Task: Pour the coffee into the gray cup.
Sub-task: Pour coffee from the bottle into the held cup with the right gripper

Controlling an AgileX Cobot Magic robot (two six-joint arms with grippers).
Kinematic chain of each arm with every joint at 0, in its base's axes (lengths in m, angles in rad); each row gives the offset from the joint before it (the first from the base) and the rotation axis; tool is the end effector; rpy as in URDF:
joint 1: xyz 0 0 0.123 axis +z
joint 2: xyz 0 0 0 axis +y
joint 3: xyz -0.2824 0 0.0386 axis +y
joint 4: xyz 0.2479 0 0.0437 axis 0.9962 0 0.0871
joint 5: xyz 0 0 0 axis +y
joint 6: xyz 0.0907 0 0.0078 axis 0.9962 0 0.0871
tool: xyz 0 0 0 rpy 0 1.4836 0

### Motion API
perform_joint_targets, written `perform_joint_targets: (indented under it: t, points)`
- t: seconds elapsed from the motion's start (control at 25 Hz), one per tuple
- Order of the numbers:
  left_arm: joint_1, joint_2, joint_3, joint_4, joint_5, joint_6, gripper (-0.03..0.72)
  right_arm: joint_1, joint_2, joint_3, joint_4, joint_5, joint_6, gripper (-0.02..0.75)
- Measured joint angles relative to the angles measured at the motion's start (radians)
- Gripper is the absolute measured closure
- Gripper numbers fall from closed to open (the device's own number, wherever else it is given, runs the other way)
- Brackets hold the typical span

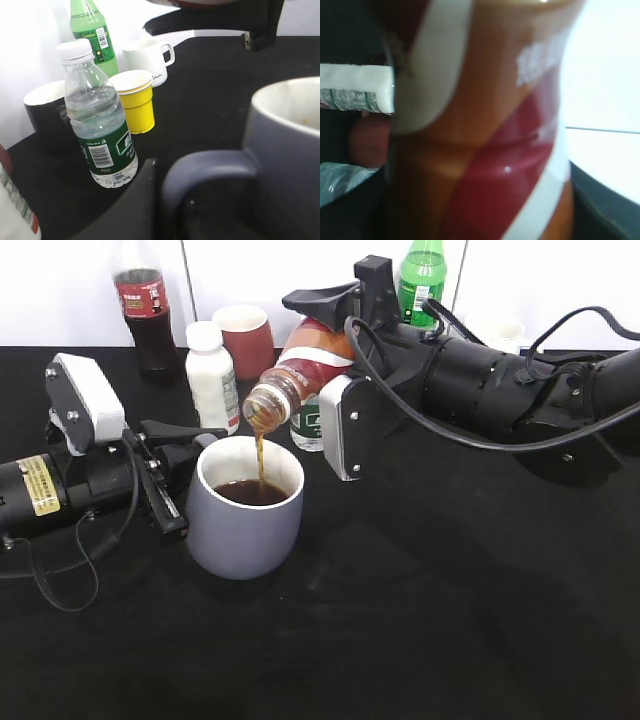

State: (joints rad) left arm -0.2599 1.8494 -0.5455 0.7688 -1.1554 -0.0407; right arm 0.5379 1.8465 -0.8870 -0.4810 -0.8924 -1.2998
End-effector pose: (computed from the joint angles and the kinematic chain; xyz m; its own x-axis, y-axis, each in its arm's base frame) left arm 0.2666 -0.1308 0.1425 0.0825 0.2379 -0.9678 0.8190 0.5371 0.2019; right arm 0.3069 0.2213 0.2028 0.7878 -0.6152 0.0313 0.0020 -0.0482 -0.9988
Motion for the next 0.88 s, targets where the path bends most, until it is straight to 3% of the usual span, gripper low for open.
perform_joint_targets:
  t: [0.88]
  points:
    - [0.0,0.0,0.0,0.0,0.008,0.0,0.628,0.0,-0.001,0.0,0.0,-0.004,-0.039,0.233]
